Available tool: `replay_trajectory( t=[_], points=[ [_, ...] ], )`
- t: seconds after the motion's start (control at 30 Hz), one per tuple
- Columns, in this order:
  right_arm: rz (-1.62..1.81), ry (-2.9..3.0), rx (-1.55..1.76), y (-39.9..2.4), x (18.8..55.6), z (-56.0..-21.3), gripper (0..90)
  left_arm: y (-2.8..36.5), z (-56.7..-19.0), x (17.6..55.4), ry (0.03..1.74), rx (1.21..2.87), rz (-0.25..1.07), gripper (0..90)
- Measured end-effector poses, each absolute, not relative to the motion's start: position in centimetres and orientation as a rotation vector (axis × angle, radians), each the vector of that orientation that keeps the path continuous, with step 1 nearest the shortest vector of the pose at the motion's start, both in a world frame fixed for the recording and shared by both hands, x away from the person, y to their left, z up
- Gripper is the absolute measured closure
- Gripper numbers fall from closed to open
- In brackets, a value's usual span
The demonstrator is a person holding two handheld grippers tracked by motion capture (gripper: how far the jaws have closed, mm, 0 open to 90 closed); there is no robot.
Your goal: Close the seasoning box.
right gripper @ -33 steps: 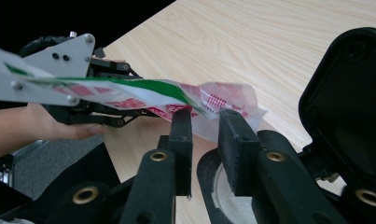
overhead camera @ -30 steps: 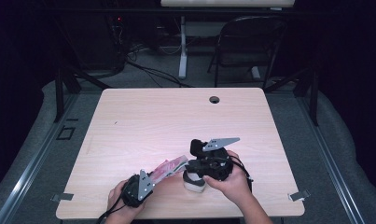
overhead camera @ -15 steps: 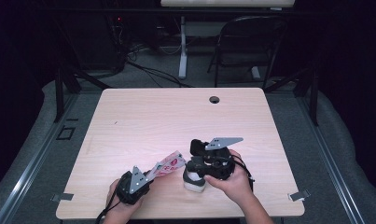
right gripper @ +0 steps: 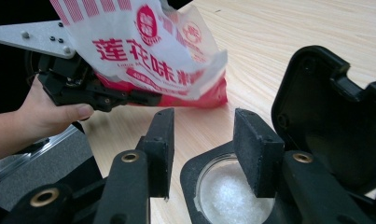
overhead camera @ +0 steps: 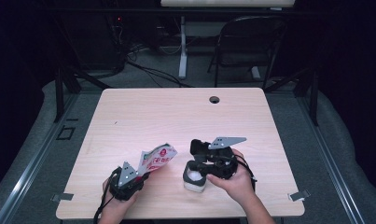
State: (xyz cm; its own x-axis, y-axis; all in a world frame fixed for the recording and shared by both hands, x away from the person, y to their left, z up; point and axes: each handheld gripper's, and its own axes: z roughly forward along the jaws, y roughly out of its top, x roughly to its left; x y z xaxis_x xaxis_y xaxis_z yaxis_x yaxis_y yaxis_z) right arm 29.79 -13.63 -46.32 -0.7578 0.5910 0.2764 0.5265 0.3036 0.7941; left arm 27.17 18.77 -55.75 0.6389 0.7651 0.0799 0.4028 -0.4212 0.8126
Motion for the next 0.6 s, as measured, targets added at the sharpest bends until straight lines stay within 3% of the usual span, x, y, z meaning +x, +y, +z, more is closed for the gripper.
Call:
replay_trajectory(
  t=[0.6],
  points=[
    [1.455,2.477,1.082,-14.0,30.0,-46.5,57.9,22.3,-54.8,27.9,1.065,1.944,0.642,75.9]
  ],
)
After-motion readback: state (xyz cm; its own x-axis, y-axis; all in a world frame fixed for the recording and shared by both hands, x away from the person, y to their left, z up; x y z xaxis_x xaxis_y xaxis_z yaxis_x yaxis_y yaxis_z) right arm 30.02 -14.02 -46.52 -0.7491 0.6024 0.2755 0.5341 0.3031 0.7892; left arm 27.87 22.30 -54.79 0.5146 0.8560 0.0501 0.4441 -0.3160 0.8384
